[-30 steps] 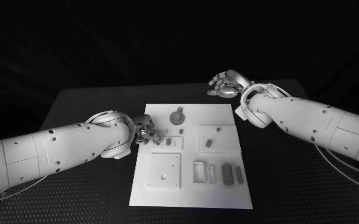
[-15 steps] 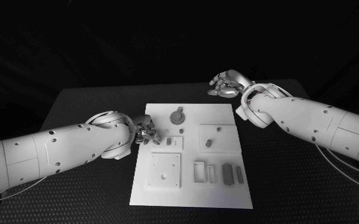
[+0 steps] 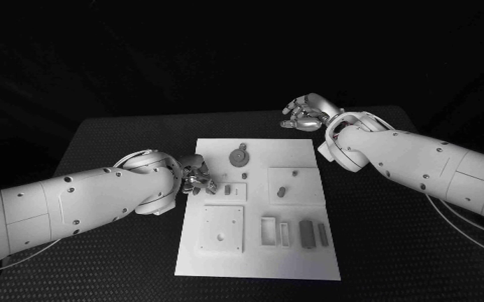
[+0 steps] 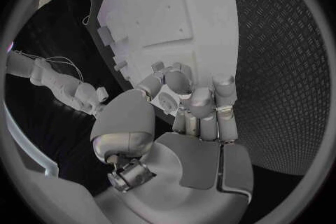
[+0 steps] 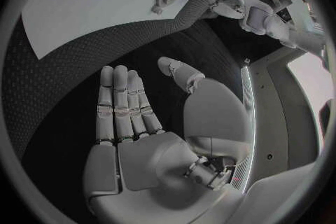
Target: Assemble the parts on the task board
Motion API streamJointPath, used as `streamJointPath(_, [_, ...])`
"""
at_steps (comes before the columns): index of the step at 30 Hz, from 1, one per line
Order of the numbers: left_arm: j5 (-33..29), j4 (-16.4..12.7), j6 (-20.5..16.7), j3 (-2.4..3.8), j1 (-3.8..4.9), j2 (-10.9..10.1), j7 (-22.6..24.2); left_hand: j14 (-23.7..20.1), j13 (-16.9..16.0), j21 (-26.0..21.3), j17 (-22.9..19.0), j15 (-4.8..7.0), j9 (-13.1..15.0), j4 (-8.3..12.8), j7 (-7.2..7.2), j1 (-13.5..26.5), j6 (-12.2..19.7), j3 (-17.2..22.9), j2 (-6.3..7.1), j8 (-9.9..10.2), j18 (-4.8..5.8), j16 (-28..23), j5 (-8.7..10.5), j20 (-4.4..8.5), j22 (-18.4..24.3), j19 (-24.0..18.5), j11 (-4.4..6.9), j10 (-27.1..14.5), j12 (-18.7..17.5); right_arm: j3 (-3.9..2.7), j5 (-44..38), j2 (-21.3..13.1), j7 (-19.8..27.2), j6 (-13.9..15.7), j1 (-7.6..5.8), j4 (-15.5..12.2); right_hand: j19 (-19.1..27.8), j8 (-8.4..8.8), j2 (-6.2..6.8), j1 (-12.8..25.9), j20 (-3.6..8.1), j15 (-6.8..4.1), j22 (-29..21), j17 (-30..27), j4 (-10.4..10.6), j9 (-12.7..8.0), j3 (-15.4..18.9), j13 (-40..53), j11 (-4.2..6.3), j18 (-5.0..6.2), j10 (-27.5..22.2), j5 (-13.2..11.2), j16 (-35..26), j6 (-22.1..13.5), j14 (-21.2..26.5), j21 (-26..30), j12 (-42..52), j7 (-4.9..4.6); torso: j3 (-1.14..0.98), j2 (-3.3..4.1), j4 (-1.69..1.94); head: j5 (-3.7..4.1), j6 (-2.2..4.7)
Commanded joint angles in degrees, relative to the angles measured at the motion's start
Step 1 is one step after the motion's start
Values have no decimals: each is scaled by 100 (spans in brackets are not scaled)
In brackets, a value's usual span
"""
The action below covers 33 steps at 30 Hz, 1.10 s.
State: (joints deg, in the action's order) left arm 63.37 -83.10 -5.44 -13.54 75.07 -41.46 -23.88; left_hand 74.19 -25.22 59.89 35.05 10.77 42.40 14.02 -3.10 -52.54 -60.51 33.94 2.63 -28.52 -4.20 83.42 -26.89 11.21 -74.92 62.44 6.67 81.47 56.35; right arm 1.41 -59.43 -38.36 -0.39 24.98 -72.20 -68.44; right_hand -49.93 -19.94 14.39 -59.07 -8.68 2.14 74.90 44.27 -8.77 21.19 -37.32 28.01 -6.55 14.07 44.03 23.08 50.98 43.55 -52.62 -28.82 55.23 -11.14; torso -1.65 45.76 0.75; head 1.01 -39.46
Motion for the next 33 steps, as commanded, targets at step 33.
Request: streamJointPath(33, [60,128,579,-21,-69,275,-100,-4,-32,17,2,168,358,170,440,273,-838,128,-242,-45,-56,104,-209,414,-77,-12,73,-47,222,-2,1,11,52,-66,5,-23,-9,-29,-21,25,-16,12,131,-12,-6,-11,44,-17,10,93,-47,42,14,-40,34,40,31,-91,4,-1,-3,7,-25])
